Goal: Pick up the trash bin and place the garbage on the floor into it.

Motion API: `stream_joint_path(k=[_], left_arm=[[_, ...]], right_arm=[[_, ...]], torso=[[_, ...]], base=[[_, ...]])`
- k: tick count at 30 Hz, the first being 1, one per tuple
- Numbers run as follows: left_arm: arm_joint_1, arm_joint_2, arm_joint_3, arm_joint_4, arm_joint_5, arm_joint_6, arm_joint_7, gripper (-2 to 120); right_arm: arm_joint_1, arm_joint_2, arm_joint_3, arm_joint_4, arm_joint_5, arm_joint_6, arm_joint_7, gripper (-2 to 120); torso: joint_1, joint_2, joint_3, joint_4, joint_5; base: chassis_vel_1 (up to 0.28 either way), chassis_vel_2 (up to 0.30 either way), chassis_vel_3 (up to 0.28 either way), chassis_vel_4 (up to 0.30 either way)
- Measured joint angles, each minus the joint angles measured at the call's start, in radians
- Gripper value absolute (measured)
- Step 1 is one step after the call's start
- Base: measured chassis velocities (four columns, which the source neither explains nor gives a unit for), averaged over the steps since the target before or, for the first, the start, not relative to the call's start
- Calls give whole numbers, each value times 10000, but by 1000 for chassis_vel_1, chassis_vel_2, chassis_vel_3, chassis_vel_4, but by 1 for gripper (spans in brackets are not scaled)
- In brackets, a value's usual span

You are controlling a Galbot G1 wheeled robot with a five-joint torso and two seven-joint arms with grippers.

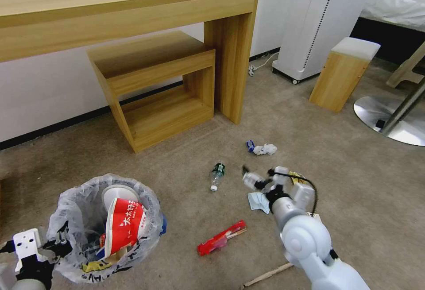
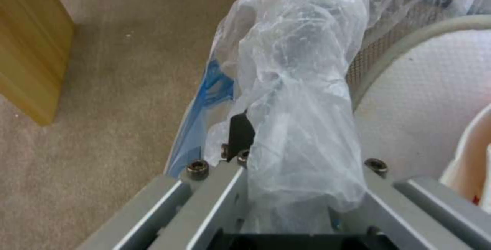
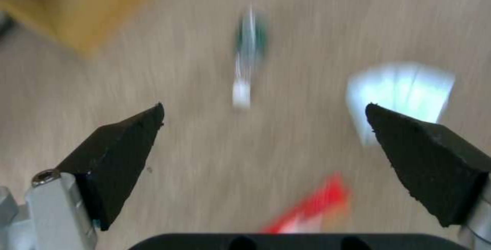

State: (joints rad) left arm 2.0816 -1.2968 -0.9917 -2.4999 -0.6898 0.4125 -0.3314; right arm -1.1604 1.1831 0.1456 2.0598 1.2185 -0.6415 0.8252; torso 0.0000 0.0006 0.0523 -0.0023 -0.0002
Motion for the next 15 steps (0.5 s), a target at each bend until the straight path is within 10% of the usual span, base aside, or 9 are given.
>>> stream_joint_path(k=[15], left_arm=[[-113, -17, 311, 320, 335, 44, 36, 1]], right_arm=[[771, 1658, -221, -2747, 1533, -481, 1312, 100]], torso=[[0, 0, -1, -3, 0]], base=[[0, 0, 0, 0]])
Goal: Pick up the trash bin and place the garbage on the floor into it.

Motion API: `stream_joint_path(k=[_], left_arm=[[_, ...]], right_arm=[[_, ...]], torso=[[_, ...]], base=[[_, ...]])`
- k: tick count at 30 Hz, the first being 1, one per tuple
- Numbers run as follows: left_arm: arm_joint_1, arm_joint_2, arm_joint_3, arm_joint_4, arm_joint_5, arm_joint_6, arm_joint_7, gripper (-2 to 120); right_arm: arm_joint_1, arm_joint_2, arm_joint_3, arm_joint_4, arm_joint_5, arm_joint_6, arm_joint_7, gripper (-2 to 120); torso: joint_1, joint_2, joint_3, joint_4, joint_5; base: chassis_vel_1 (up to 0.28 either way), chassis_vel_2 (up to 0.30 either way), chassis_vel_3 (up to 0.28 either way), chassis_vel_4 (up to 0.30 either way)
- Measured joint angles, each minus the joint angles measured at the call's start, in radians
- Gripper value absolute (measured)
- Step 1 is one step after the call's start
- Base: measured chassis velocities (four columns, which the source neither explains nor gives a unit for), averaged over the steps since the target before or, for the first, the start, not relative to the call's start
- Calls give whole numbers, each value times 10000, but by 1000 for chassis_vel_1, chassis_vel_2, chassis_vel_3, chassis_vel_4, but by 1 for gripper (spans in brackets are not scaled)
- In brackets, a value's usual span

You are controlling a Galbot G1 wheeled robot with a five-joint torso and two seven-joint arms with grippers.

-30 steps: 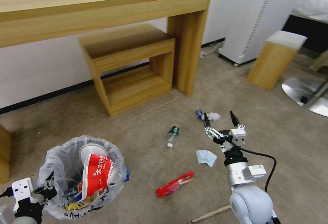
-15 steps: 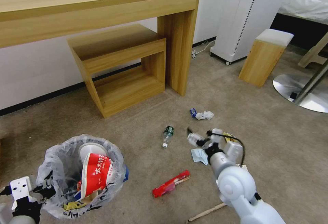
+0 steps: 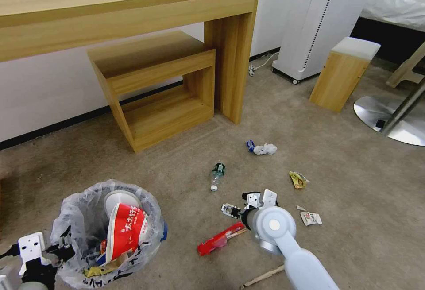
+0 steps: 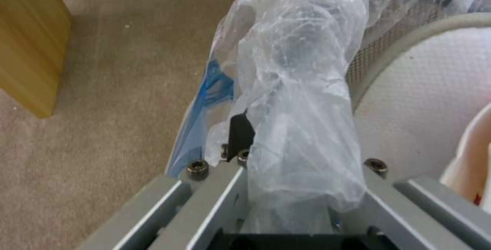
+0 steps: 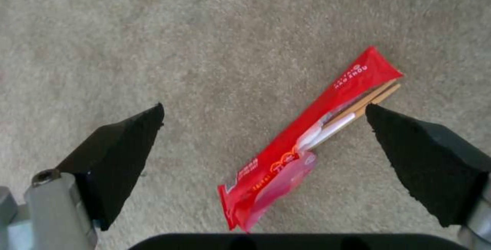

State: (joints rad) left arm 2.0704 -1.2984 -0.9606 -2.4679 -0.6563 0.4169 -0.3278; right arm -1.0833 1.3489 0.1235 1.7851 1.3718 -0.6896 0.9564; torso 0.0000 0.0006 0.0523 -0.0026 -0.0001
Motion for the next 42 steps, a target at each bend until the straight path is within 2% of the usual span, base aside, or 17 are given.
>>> stream_joint_path(k=[9, 17, 28, 42], left_arm=[[-96, 5, 272, 270, 268, 1, -6, 1], [-109, 13, 395, 340, 382, -12, -7, 1], [-53, -104, 605, 450, 649, -124, -28, 1], [-59, -116, 680, 515, 746, -223, -45, 1]], right_arm=[[291, 398, -165, -1273, -4, -7, -25, 100], [372, 652, -386, -1881, -87, -42, 16, 100], [476, 1380, -567, -3180, -697, 77, -205, 100], [587, 1795, -584, -3721, -912, 291, -288, 100]], torso=[[0, 0, 0, 1, 0], [0, 0, 0, 1, 0], [0, 0, -1, 1, 0], [0, 0, -1, 1, 0]], base=[[0, 0, 0, 0], [0, 0, 0, 0], [0, 0, 0, 0], [0, 0, 0, 0]])
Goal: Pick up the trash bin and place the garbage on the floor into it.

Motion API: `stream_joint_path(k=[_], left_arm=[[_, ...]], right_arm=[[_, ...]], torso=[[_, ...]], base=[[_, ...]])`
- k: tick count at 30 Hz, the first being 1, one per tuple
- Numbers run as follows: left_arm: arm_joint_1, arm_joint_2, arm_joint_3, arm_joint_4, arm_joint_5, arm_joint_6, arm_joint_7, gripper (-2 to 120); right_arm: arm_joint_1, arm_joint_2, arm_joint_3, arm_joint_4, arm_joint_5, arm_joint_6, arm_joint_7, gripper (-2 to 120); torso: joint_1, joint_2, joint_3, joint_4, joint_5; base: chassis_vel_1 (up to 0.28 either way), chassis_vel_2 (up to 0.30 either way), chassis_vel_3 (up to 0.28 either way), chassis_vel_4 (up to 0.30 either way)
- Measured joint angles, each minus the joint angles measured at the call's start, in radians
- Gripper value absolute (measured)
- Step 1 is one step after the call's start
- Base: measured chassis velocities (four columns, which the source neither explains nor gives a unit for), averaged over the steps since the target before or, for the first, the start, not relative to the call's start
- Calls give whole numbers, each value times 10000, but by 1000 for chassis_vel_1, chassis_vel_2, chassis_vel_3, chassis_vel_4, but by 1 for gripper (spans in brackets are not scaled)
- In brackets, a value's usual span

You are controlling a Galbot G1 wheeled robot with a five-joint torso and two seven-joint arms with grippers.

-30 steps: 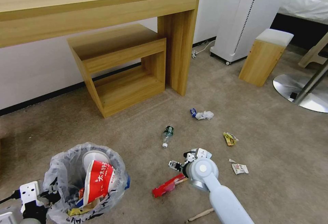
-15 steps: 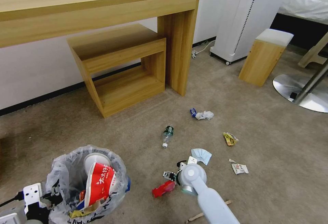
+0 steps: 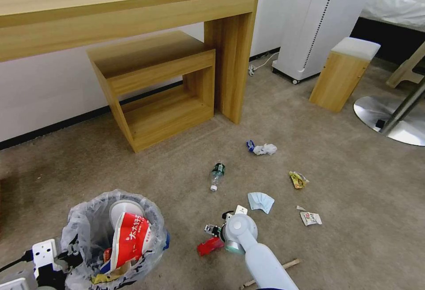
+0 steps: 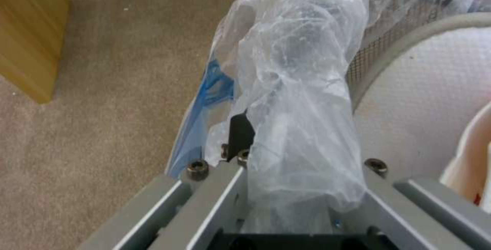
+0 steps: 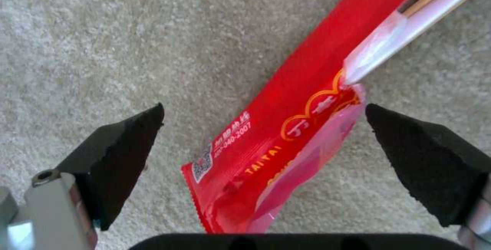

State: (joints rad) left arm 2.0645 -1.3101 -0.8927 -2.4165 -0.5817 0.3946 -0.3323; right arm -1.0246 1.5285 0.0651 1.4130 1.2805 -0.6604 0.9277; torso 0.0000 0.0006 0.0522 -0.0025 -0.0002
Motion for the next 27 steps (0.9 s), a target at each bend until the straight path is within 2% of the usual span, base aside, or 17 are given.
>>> stream_joint_path(k=[8, 11, 15, 27], left_arm=[[-8, -52, 105, 54, 175, -70, -9, 1], [-5, -41, 97, 54, 187, -74, -57, 1], [-10, -47, 115, 99, 231, -114, -76, 1], [-5, -194, 290, 216, 480, -247, -77, 1]], right_arm=[[34, 451, 146, -125, 255, 92, 674, 96], [-208, 714, 222, -11, 311, 184, 1332, 95], [-456, 813, 338, 69, 247, 356, 1667, 97], [-281, 807, 514, -119, 230, 502, 1576, 92]], torso=[[0, 0, 0, 0, 0], [0, 0, 0, 0, 1], [0, 0, 0, 0, 2], [0, 0, 0, 0, 2]], base=[[0, 0, 0, 0], [0, 0, 0, 0], [0, 0, 0, 0], [0, 0, 0, 0]])
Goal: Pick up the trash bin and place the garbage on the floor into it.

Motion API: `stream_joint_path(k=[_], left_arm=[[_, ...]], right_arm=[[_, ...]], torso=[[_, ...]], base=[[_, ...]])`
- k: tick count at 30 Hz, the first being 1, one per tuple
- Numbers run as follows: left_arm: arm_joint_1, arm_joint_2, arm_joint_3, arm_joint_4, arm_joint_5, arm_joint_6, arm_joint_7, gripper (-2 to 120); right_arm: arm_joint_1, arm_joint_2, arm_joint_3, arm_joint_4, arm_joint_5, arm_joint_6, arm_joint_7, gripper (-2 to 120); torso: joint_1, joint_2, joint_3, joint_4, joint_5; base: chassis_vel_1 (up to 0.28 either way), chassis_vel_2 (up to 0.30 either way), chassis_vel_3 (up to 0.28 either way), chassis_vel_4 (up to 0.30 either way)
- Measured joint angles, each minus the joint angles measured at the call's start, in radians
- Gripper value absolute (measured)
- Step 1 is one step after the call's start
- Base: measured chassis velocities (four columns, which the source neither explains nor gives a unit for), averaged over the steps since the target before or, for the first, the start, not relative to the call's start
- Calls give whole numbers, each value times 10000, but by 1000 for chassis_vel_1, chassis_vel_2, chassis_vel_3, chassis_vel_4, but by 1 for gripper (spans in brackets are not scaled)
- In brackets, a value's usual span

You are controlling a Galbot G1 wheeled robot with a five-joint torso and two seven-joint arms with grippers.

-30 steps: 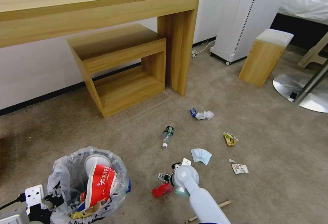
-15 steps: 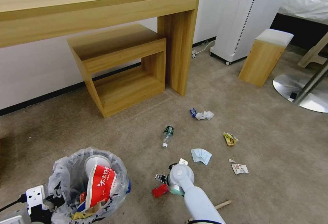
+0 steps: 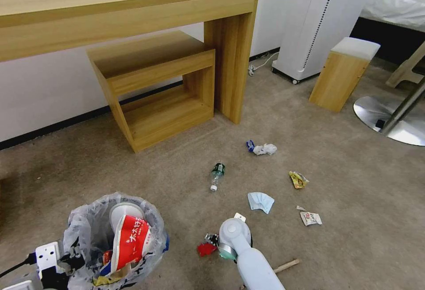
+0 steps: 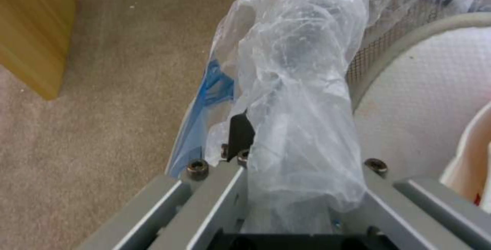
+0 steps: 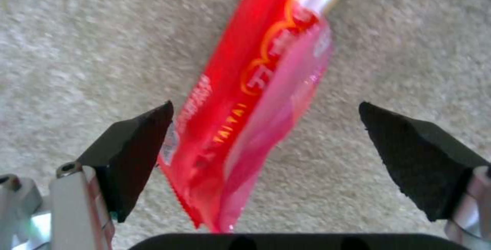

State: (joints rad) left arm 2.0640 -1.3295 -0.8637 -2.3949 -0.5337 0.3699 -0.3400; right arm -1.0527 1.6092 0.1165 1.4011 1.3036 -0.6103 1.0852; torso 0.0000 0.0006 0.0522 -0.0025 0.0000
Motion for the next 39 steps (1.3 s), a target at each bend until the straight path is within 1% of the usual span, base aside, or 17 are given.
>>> stream_joint_path(k=[6, 13, 19, 21, 22, 24, 25, 26, 30, 31, 33, 34, 35, 36, 38, 39], left_arm=[[0, -52, 37, 5, 62, -14, 5, 1], [-1, -136, 104, 25, 199, -23, 32, 1], [32, -170, 145, 39, 297, -42, 41, 1], [43, -183, 164, 42, 327, -49, 49, 1], [43, -183, 164, 42, 327, -49, 49, 1], [49, -183, 165, 41, 337, -54, 52, 1], [58, -184, 166, 40, 345, -55, 52, 1], [58, -184, 166, 40, 345, -55, 52, 1], [84, -221, 215, 7, 390, -98, 62, 1], [84, -221, 215, 7, 390, -98, 62, 1], [84, -234, 226, -4, 393, -115, 62, 1], [83, -242, 229, -16, 394, -129, 62, 1], [85, -248, 230, -23, 394, -139, 62, 1], [85, -248, 230, -23, 394, -139, 62, 1], [101, -259, 231, -30, 394, -170, 62, 1], [101, -259, 231, -30, 394, -170, 62, 1]], right_arm=[[122, -3, -33, 127, 145, -36, 54, 92], [270, -6, 103, 109, 437, 70, 580, 92], [317, -8, 116, 12, 459, 144, 608, 90], [381, -8, 114, -9, 476, 145, 602, 82], [381, -8, 114, -9, 476, 145, 602, 82], [462, -10, 116, -29, 529, 145, 604, 70], [478, -10, 116, -32, 539, 150, 605, 67], [478, -10, 116, -32, 539, 150, 605, 67], [492, -10, 82, -81, 501, 183, 580, 48], [492, -10, 82, -81, 501, 183, 580, 48], [474, -10, 70, -95, 447, 193, 546, 41], [451, -10, 61, -104, 401, 207, 508, 34], [441, -10, 60, -105, 369, 224, 484, 30], [441, -10, 60, -105, 369, 224, 484, 30], [431, -10, 66, -105, 349, 244, 446, 21], [431, -10, 66, -105, 349, 244, 446, 21]], torso=[[0, 0, 0, 0, 0], [0, 0, 0, 0, 0], [0, 0, 0, 0, 0], [0, 0, 0, 0, 0], [0, 0, 0, 0, 0], [0, 0, 0, -1, 0], [0, 0, 0, 0, 0], [0, 0, 0, 0, 0], [0, 0, 0, -1, 0], [0, 0, 0, -1, 0], [0, 0, 0, 0, 0], [0, 1, 0, 0, 0], [0, 0, 0, 0, 0], [0, 0, 0, 0, 0], [0, 0, 0, 0, 0], [0, 0, 0, 0, 0]], base=[[0, 0, 0, 0], [0, 0, 0, 0], [0, 0, 0, 0], [0, 0, 0, 0], [0, 0, 0, 0], [0, 0, 0, 0], [0, 0, 0, 0], [0, 0, 0, 0], [0, 0, 0, 0], [0, 0, 0, 0], [0, 0, 0, 0], [0, 0, 0, 0], [0, 0, 0, 0], [0, 0, 0, 0], [0, 0, 0, 0], [0, 0, 0, 0]])
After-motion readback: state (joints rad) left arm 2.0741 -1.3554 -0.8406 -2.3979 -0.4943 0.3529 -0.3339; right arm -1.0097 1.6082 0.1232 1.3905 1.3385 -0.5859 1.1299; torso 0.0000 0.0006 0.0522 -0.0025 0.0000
